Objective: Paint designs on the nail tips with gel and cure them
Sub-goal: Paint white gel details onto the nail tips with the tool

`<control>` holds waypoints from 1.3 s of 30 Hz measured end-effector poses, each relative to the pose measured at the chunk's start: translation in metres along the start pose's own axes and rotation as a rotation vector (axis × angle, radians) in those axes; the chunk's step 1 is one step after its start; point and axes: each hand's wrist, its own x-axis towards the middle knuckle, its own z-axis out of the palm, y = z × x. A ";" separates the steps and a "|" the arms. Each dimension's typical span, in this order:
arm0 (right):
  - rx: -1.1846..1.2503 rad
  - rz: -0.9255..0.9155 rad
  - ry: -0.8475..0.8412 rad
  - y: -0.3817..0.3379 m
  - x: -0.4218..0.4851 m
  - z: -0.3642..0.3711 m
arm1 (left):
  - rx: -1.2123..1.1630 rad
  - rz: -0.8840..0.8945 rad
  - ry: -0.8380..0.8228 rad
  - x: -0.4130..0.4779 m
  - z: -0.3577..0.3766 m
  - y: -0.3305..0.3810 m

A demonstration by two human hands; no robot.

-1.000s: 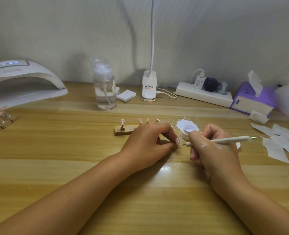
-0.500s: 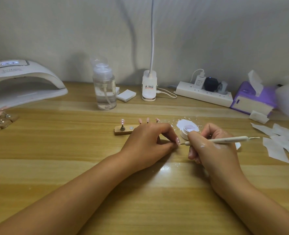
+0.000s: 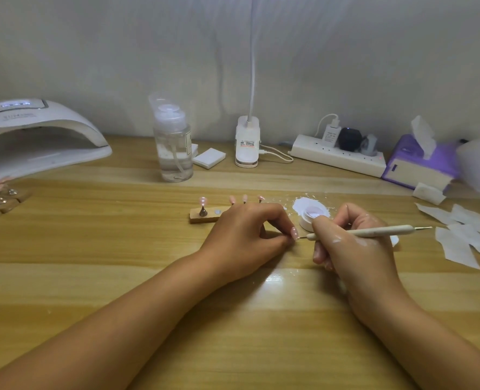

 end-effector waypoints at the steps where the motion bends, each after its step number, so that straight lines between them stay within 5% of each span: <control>1: 0.004 0.000 0.002 0.000 0.000 0.000 | 0.000 0.001 0.001 0.000 0.000 0.000; 39: 0.105 0.017 -0.002 -0.003 -0.001 0.001 | 0.031 0.005 -0.029 0.000 -0.002 0.002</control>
